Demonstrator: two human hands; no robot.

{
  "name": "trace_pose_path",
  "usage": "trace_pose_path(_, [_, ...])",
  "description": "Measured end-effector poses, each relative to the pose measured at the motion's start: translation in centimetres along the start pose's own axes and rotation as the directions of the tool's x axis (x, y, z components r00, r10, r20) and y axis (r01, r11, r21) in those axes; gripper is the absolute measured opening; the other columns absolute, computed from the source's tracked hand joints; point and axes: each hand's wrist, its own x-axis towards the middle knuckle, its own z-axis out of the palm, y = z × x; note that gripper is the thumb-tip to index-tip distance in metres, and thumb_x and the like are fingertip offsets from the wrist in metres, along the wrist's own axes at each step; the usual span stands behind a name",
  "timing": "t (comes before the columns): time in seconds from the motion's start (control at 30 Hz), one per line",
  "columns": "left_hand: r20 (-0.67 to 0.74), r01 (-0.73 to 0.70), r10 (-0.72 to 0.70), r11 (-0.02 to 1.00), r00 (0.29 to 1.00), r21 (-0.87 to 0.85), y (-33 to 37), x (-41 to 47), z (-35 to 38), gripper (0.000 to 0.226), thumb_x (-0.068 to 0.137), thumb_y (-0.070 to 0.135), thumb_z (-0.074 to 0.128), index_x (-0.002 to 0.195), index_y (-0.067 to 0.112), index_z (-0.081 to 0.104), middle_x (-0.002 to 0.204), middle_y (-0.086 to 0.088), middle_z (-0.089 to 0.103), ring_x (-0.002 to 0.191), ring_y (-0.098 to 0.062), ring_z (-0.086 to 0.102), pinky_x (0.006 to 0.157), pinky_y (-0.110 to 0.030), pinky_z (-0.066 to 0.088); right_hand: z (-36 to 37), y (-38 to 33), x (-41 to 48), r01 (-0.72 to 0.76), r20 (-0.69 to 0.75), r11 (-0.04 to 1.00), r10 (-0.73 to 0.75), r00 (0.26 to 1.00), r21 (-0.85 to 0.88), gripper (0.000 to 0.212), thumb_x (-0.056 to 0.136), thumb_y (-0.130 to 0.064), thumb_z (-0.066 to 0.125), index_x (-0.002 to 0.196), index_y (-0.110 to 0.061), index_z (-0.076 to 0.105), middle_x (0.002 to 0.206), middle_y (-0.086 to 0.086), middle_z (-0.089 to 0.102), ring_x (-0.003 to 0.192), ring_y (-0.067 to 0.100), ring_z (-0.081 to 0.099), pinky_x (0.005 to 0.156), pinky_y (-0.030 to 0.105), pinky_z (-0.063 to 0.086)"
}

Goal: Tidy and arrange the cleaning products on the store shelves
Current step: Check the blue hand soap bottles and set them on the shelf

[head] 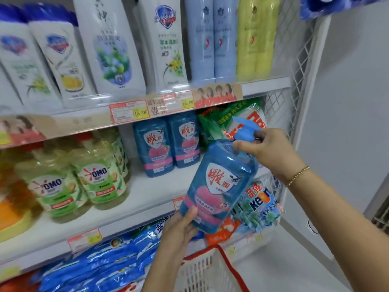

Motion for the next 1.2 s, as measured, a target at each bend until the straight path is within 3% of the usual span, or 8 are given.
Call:
trace_pose_path(0.2, [-0.189, -0.122, 0.17, 0.963, 0.967, 0.242, 7.5, 1.7, -2.6, 0.02, 0.076, 0.015, 0.076, 0.093, 0.006, 0.071, 0.088, -0.01, 0.076, 0.076, -0.02, 0.072, 0.059, -0.027, 0.055, 2.8, 2.9, 3.3, -0.184, -0.037, 0.906, 0.214, 0.976, 0.381, 0.015, 0.079, -0.01, 0.075, 0.069, -0.006, 0.064, 0.053, -0.007, 0.064, 0.051, 0.002, 0.056, 0.057, 0.014, 0.048])
trace_pose_path(0.37, [-0.27, -0.15, 0.249, 0.929, 0.93, 0.34, 11.2, 3.9, -4.2, 0.017, 0.073, 0.008, 0.079, 0.087, 0.005, 0.069, 0.084, -0.012, 0.073, 0.082, -0.026, 0.068, 0.07, -0.032, 0.051, 5.9, 5.8, 6.2, -0.323, 0.048, 0.724, 0.374, 0.926, 0.61, 0.011, 0.078, -0.001, 0.073, 0.082, 0.0, 0.063, 0.085, 0.01, 0.068, 0.077, 0.019, 0.059, 0.066, 0.019, 0.053])
trace_pose_path(0.63, [-0.361, -0.104, 0.242, 0.927, 0.901, 0.361, 12.1, 8.6, -6.1, 0.018, 0.07, 0.0, 0.08, 0.079, 0.001, 0.064, 0.092, -0.021, 0.07, 0.081, -0.031, 0.066, 0.08, -0.041, 0.052, 10.9, 6.6, 12.3, -0.33, 0.103, 0.614, 0.375, 0.921, 0.717, 0.013, 0.079, 0.004, 0.07, 0.074, -0.002, 0.061, 0.065, 0.008, 0.06, 0.045, 0.009, 0.057, 0.048, 0.019, 0.051])
trace_pose_path(0.73, [-0.352, -0.083, 0.255, 0.896, 0.9, 0.435, 10.9, 9.7, -6.5, 0.028, 0.063, 0.008, 0.088, 0.083, 0.008, 0.068, 0.079, -0.008, 0.073, 0.094, -0.036, 0.068, 0.088, -0.048, 0.051, 11.5, 5.9, 13.6, -0.307, 0.142, 0.626, 0.3, 0.943, 0.717, 0.011, 0.077, 0.005, 0.071, 0.079, -0.004, 0.066, 0.081, 0.012, 0.069, 0.065, 0.019, 0.065, 0.065, 0.029, 0.056])
trace_pose_path(0.87, [-0.172, -0.1, 0.236, 0.817, 0.957, 0.568, 10.5, 10.8, -5.6, 0.093, 0.017, 0.048, 0.094, 0.1, 0.017, 0.068, 0.089, -0.004, 0.076, 0.085, -0.026, 0.071, 0.083, -0.045, 0.056, 11.5, 4.5, 15.6, -0.232, 0.162, 0.731, 0.167, 0.973, 0.642, 0.018, 0.076, 0.005, 0.072, 0.092, -0.001, 0.067, 0.096, 0.015, 0.07, 0.082, 0.024, 0.066, 0.083, 0.038, 0.056])
trace_pose_path(1.03, [-0.136, -0.085, 0.293, 0.633, 0.946, 0.77, 9.9, 11.0, -3.8, 0.022, 0.075, 0.032, 0.08, 0.085, 0.032, 0.06, 0.085, 0.012, 0.066, 0.092, -0.023, 0.063, 0.078, -0.032, 0.046, 11.4, 3.2, 17.4, -0.07, 0.139, 0.872, 0.003, 0.99, 0.484, 0.033, 0.073, 0.007, 0.074, 0.101, -0.005, 0.06, 0.113, 0.017, 0.064, 0.103, 0.029, 0.061, 0.092, 0.046, 0.052])
trace_pose_path(1.13, [-0.132, 0.018, 0.264, 0.393, 0.955, 0.919, 10.4, 10.7, -3.2, 0.031, 0.077, 0.053, 0.07, 0.092, 0.03, 0.057, 0.091, 0.004, 0.062, 0.087, -0.02, 0.055, 0.074, -0.028, 0.038, 11.3, 2.5, 17.1, -0.038, 0.158, 0.904, -0.033, 0.987, 0.427, 0.032, 0.076, 0.006, 0.071, 0.102, -0.007, 0.059, 0.115, 0.017, 0.062, 0.1, 0.026, 0.061, 0.088, 0.037, 0.055])
trace_pose_path(1.2, [-0.121, 0.023, 0.244, 0.369, 0.962, 0.929, 10.4, 11.1, -2.9, 0.037, 0.073, 0.053, 0.074, 0.095, 0.025, 0.063, 0.09, 0.005, 0.065, 0.086, -0.018, 0.06, 0.071, -0.026, 0.041, 11.5, 1.2, 16.7, 0.02, 0.202, 0.963, -0.077, 0.976, 0.268, 0.042, 0.084, 0.0, 0.066, 0.123, -0.004, 0.052, 0.132, 0.017, 0.053, 0.119, 0.027, 0.051, 0.104, 0.037, 0.042])
